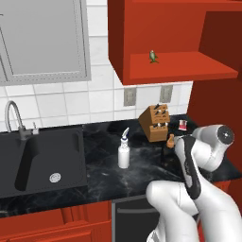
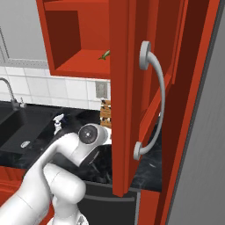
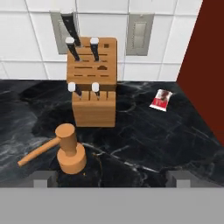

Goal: Pick the soap dispenser and spray from the cabinet and place them on the counter.

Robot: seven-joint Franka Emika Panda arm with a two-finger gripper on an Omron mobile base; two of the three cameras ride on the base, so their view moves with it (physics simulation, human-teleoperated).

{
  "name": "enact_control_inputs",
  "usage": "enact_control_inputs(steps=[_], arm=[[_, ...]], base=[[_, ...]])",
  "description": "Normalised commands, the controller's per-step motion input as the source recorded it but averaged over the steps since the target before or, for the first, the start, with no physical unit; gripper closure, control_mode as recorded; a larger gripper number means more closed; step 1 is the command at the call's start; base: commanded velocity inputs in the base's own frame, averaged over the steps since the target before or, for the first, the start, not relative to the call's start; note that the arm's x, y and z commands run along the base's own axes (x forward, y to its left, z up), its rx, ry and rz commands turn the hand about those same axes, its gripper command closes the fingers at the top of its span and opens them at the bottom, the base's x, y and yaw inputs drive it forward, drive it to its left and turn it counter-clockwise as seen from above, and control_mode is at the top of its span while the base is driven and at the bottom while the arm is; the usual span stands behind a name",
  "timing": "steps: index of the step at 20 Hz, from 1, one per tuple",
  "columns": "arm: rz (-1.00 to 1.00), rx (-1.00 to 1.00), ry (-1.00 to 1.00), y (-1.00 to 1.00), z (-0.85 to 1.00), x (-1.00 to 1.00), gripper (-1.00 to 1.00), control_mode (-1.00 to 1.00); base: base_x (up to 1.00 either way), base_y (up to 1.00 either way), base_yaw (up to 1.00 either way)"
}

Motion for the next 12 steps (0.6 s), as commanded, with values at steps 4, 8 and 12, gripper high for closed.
enact_control_inputs(steps=[4,8,12], arm=[[0.0,0.0,-0.12,0.17,0.21,-0.51,-1.0,-1.0],[0.0,-0.02,-0.12,0.26,0.25,-0.48,-1.0,-1.0],[0.0,-0.02,-0.06,0.31,0.46,-0.32,-1.0,-1.0]], base=[[0.0,0.0,0.0],[0.0,0.0,0.0],[0.0,0.0,0.0]])
